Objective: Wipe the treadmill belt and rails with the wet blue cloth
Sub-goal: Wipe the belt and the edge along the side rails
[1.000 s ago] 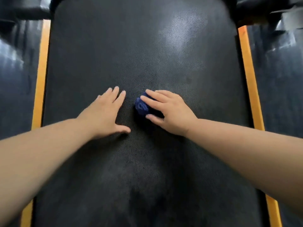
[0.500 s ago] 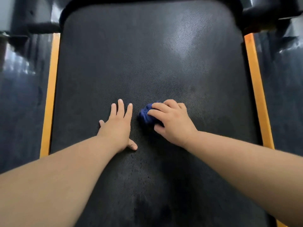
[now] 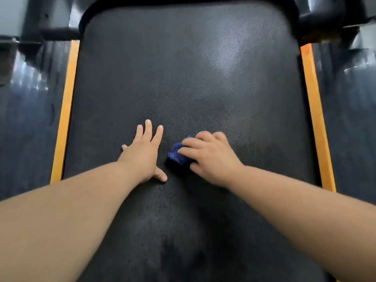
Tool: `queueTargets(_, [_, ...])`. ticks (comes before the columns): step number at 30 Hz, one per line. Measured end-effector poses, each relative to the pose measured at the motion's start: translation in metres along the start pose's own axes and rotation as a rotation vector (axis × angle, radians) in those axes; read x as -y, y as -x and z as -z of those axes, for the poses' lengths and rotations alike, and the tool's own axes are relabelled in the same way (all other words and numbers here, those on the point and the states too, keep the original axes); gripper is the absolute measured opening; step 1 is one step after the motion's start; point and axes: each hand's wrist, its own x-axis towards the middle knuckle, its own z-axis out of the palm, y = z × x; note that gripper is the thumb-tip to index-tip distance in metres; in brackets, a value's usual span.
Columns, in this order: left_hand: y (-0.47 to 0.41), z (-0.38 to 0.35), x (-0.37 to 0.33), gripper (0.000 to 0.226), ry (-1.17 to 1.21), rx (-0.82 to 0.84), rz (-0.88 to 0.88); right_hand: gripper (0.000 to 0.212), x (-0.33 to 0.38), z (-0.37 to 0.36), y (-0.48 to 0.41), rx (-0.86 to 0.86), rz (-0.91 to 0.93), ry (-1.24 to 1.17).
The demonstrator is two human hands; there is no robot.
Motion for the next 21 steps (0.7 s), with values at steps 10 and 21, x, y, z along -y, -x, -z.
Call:
queueTargets(10, [0.003,0.005,-0.002,0.143,0.007,0.021,0.009,0.033,0.010,0.008,0.017,-0.010,-0.178,0.132])
queueTargets(21, [-0.002,0.027,-0.023,0.139,0.086,-0.033,-0.015,0.039,-0.043,0.029,-0.003,-0.048,-0.401,0.202])
